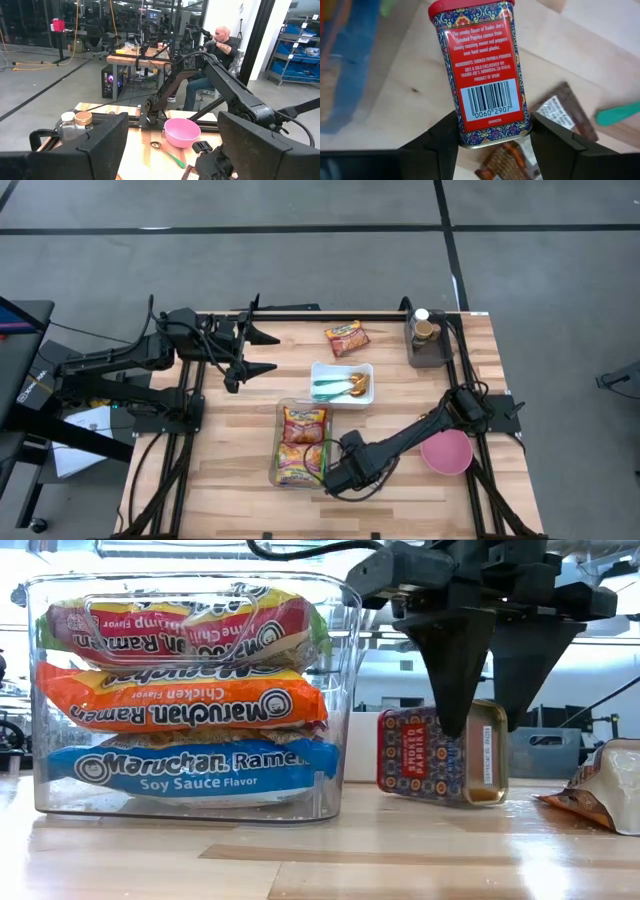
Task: Pick & Place Food Item
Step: Put the red spice can into the black bin
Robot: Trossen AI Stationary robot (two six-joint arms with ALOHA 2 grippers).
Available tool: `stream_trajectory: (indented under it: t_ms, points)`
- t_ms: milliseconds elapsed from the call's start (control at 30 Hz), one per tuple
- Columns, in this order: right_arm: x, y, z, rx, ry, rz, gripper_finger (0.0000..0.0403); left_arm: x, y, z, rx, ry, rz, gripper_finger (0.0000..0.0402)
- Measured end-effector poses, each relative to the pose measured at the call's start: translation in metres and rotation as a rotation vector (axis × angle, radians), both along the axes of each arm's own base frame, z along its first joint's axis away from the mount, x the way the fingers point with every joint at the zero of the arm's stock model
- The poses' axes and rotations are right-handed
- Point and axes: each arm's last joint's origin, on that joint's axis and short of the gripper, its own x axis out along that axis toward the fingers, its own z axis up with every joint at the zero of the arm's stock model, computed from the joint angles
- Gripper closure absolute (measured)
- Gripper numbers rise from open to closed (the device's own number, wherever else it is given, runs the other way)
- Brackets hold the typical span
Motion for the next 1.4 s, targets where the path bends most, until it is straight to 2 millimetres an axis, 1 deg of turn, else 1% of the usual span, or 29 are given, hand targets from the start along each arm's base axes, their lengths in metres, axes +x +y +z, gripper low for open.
stream_trajectory:
  t_ms: [133,300,433,633,800,900,1033,1133,1233,1400]
  points:
    - [-0.008,0.006,0.005,-0.015,0.011,-0.007,0.0205,0.0,0.0,0.0,0.0,0.0,0.0,0.0103]
    - [-0.024,0.012,0.032,-0.061,-0.064,-0.013,0.0205,0.0,0.0,0.0,0.0,-0.001,0.0,0.0103]
    - [-0.042,0.01,0.064,-0.132,-0.161,-0.032,0.0205,0.0,0.0,0.0,0.0,-0.001,0.001,0.0103]
    - [-0.065,0.007,0.111,-0.241,-0.405,0.01,0.0205,0.002,0.0,0.001,0.001,-0.011,0.0,0.0103]
    - [-0.078,0.002,0.143,-0.318,-0.57,0.082,0.0205,0.008,0.0,0.002,-0.025,-0.041,-0.024,0.0103]
    - [-0.08,-0.003,0.157,-0.347,-0.641,0.12,0.0205,0.017,0.0,0.0,-0.037,-0.053,-0.075,0.0103]
    - [-0.08,-0.009,0.174,-0.405,-0.75,0.128,0.0205,0.034,-0.001,-0.007,-0.045,-0.031,-0.108,0.0103]
    - [-0.083,-0.014,0.189,-0.471,-0.837,0.117,0.0205,0.046,-0.001,-0.015,-0.075,-0.001,-0.114,0.0103]
    - [-0.088,-0.019,0.202,-0.531,-0.91,0.091,0.0205,0.057,-0.001,-0.02,-0.101,-0.008,-0.118,0.0103]
    - [-0.091,-0.022,0.222,-0.608,-0.99,0.095,0.0205,0.075,0.001,-0.02,-0.185,-0.101,-0.174,0.0103]
